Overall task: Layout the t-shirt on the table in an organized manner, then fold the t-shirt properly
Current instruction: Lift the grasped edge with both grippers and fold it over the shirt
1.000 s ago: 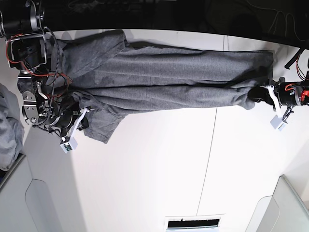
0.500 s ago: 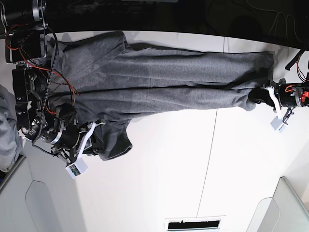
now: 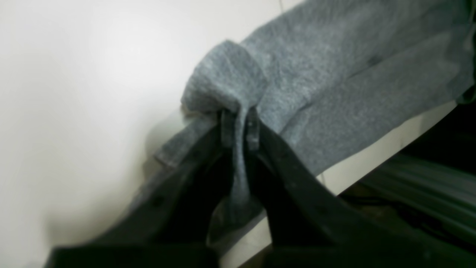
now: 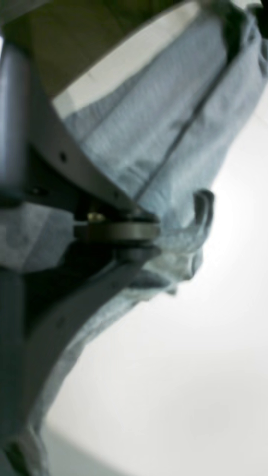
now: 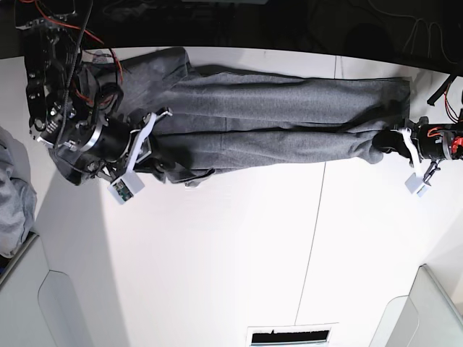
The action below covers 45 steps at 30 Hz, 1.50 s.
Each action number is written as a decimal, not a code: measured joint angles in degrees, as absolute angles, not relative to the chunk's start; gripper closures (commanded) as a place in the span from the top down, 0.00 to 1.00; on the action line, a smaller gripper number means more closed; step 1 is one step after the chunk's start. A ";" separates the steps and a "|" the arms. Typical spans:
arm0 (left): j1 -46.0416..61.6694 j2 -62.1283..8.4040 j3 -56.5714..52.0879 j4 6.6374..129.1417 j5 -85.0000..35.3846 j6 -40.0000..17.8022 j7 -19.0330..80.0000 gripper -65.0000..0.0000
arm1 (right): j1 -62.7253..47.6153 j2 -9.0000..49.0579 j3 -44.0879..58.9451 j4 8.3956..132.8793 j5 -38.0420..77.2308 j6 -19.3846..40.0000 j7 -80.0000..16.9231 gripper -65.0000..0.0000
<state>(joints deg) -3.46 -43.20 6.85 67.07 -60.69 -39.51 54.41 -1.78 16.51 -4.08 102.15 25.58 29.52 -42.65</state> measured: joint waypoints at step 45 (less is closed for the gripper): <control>-3.46 -43.20 6.85 67.07 -60.95 -39.51 53.87 0.00 | -13.32 16.51 0.38 111.04 18.11 21.76 -37.32 0.23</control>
